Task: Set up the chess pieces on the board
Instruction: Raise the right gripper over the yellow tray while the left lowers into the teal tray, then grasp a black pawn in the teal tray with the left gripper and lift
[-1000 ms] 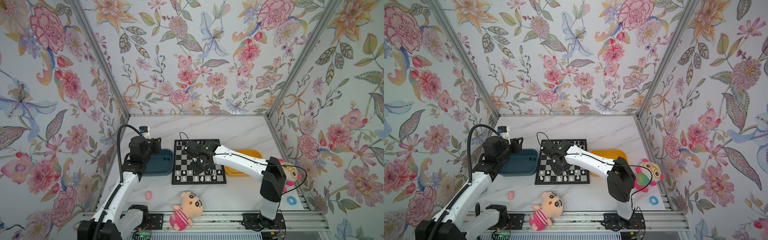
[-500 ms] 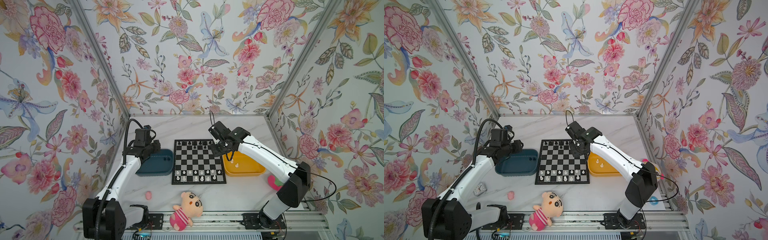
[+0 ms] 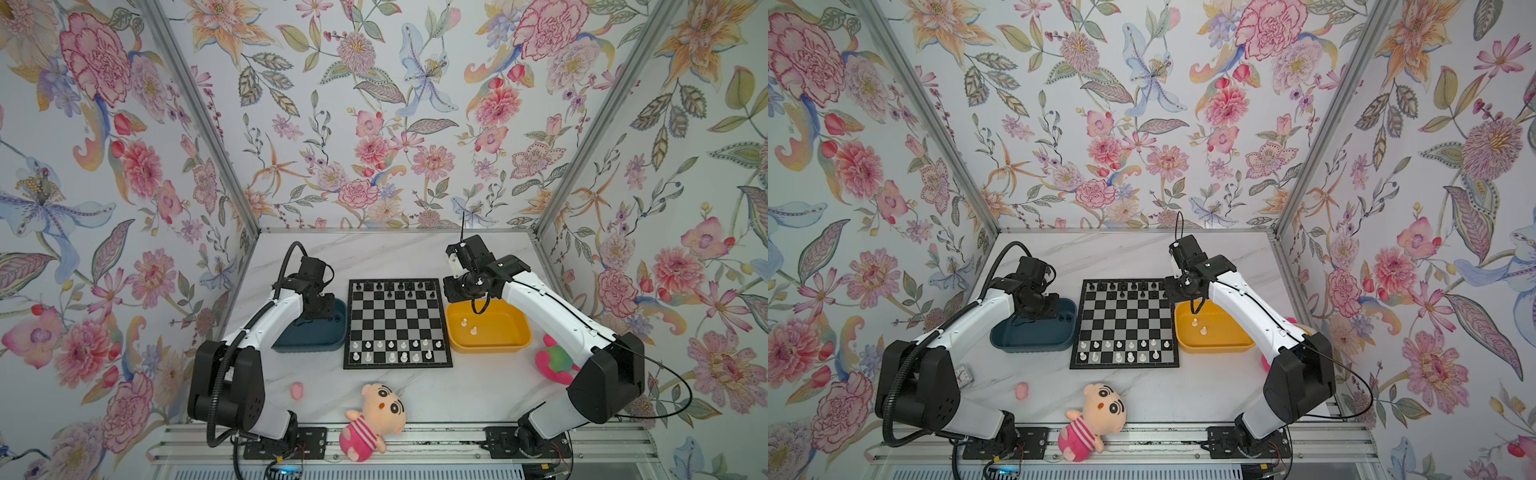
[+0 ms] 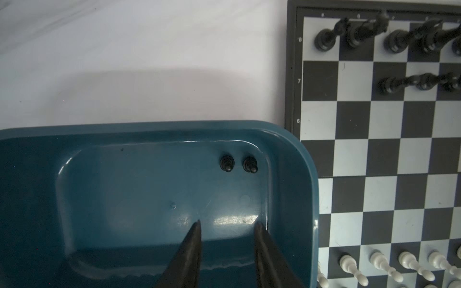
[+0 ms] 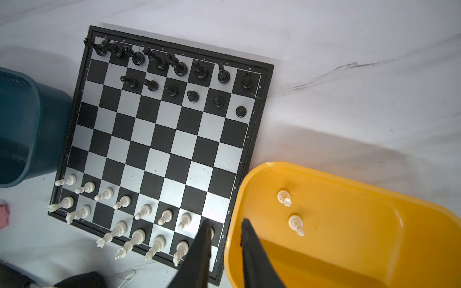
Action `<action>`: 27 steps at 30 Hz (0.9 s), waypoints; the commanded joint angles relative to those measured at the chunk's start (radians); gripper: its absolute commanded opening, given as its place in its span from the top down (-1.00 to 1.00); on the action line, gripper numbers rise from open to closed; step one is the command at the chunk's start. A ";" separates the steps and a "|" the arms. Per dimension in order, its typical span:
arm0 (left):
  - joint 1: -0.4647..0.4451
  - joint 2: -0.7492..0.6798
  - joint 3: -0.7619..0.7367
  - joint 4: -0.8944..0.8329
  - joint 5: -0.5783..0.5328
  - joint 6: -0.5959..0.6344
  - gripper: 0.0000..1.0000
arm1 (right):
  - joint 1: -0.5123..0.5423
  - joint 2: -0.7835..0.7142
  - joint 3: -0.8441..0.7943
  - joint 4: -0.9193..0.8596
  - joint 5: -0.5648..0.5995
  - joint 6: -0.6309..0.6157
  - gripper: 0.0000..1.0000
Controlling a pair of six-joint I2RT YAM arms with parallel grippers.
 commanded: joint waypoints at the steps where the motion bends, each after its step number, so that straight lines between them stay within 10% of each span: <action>1: -0.007 0.027 0.025 -0.030 -0.023 0.014 0.25 | -0.015 0.014 -0.018 0.043 -0.051 -0.021 0.53; 27: -0.009 0.139 0.015 0.075 -0.018 0.030 0.29 | -0.025 0.048 -0.019 0.058 -0.068 0.013 0.57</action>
